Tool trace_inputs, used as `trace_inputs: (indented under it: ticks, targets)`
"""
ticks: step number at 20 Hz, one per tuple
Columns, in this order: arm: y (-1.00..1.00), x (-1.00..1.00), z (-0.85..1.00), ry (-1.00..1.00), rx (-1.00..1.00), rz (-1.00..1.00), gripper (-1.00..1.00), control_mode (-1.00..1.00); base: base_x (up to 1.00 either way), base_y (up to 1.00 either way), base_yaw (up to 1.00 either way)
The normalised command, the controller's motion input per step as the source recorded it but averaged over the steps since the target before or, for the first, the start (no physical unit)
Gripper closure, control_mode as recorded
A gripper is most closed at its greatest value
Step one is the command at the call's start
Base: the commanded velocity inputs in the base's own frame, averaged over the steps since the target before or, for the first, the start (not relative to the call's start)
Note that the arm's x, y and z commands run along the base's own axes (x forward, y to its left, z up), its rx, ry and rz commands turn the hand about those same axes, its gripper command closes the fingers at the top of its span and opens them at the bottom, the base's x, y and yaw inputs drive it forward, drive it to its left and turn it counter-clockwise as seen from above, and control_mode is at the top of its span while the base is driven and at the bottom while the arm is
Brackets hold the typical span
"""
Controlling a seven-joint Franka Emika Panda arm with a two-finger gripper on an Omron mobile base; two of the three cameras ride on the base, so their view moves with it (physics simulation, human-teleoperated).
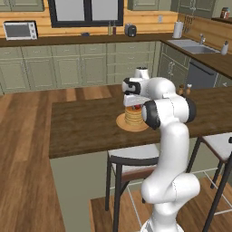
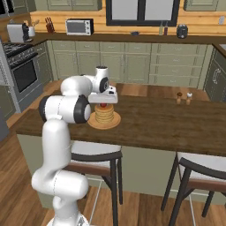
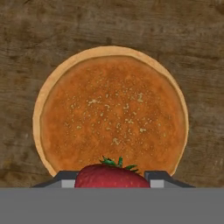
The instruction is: Take the strawberry from the fridge and place it on top of the pancake, located on the dining counter.
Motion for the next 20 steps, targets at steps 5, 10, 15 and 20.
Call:
trace_inputs:
  ticks: [5,10,15,20]
  targets:
    - [0.0,0.0,0.0,0.0,0.0,0.0,1.0,-1.0,0.0,0.0,0.0]
    - [0.01,0.02,0.0,0.0,0.0,0.0,1.0,-1.0,0.0,0.0,0.0]
    - [0.02,0.05,-0.07,0.0,0.0,0.04,1.0,-1.0,0.0,0.0,0.0]
    - [0.01,0.01,-0.25,0.04,0.0,0.03,1.0,-1.0,0.0,0.0,0.0]
